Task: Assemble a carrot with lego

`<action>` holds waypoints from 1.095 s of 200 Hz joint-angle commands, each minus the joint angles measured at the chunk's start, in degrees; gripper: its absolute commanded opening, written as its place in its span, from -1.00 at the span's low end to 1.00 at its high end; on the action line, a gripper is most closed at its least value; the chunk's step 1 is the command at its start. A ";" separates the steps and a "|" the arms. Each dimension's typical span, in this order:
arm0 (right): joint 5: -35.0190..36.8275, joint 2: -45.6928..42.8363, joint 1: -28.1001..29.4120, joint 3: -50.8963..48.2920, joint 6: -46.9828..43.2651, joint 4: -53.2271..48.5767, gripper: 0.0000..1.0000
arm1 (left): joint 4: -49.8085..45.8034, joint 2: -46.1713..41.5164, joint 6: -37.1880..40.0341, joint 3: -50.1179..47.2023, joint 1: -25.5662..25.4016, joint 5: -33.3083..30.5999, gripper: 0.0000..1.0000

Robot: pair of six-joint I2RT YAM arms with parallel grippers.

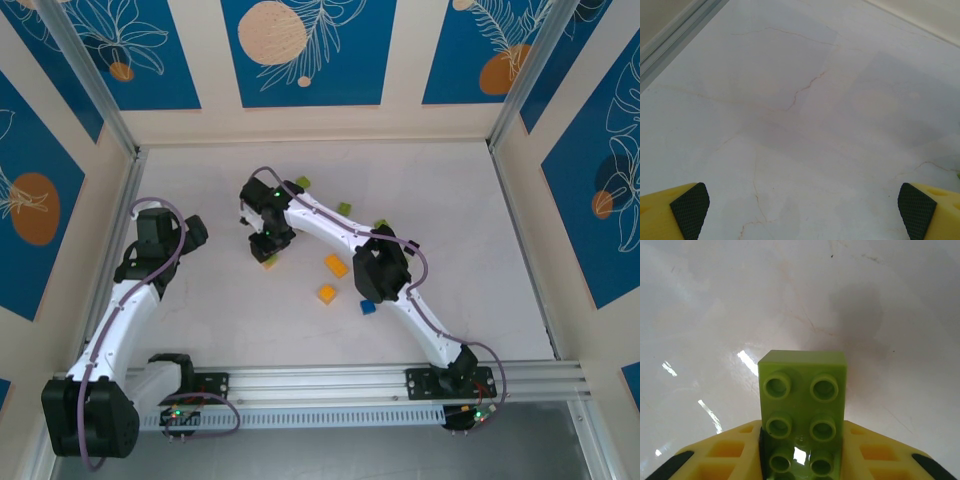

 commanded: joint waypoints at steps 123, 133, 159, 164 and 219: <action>-0.11 3.52 3.36 -2.31 -1.66 -8.55 -0.30 | -0.20 -1.20 -0.37 0.82 0.55 -0.31 0.99; 0.87 4.25 3.65 -0.95 -1.57 -9.30 -0.30 | -0.17 -1.24 -0.33 0.80 0.52 -0.29 0.99; 6.78 7.21 4.62 3.40 -1.47 -13.42 -0.30 | -0.10 -1.07 -0.42 0.83 0.50 -0.11 0.99; 7.83 7.71 4.79 3.69 -1.42 -14.13 -0.30 | -0.06 -1.14 -0.46 0.83 0.53 -0.10 0.99; 7.31 7.31 5.31 -1.36 -1.51 -12.48 -0.30 | 0.15 -0.87 -0.46 0.82 0.54 0.02 0.99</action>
